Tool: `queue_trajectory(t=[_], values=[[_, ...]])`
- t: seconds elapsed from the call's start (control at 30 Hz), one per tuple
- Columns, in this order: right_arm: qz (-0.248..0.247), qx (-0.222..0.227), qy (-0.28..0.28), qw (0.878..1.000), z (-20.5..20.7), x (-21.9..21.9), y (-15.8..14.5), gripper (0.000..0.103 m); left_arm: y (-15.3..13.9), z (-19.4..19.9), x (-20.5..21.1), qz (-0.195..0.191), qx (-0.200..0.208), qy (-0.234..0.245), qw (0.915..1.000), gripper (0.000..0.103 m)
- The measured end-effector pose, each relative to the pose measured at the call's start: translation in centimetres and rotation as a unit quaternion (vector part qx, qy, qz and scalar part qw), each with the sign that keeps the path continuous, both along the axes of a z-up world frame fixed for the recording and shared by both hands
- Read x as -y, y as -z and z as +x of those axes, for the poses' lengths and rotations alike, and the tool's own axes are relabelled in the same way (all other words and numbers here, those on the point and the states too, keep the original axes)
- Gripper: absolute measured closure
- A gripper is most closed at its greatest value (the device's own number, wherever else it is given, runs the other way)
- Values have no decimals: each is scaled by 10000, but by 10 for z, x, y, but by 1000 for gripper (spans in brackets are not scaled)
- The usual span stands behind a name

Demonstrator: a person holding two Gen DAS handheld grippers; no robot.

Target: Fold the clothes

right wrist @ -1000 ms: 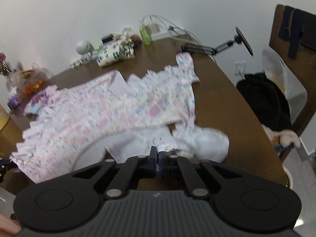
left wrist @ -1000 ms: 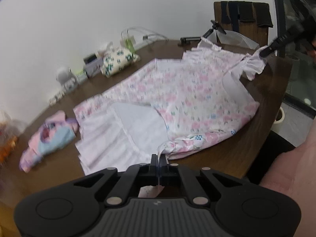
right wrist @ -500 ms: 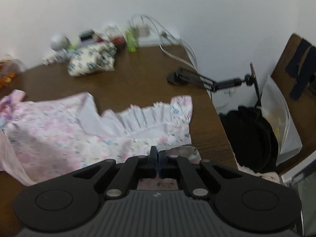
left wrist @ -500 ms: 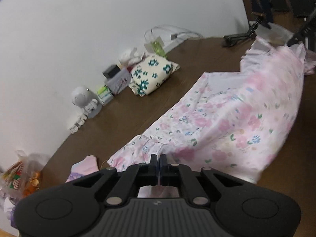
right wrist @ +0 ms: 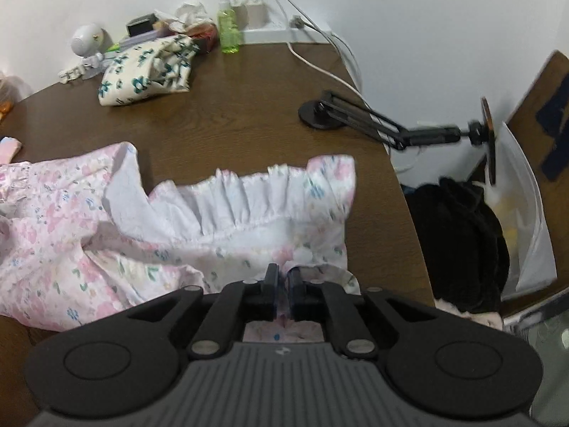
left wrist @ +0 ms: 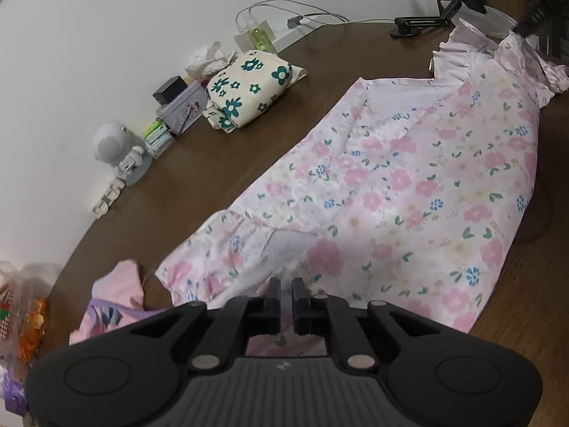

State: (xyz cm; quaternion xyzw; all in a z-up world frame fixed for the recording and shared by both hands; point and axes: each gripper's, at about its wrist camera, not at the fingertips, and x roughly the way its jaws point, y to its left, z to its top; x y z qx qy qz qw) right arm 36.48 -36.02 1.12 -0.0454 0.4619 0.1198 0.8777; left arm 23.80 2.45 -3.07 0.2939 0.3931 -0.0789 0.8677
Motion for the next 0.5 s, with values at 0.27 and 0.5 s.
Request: queue_trajectory(t=[0.27,0.5], values=[[430,639,-19,9970,-24,10,-28,53,-15,-46,9,-799,207,228,9963,81],[-86,760,-29,9971,-85,6,10,53,12,-59,8,-870,-26,-144,9961,81]])
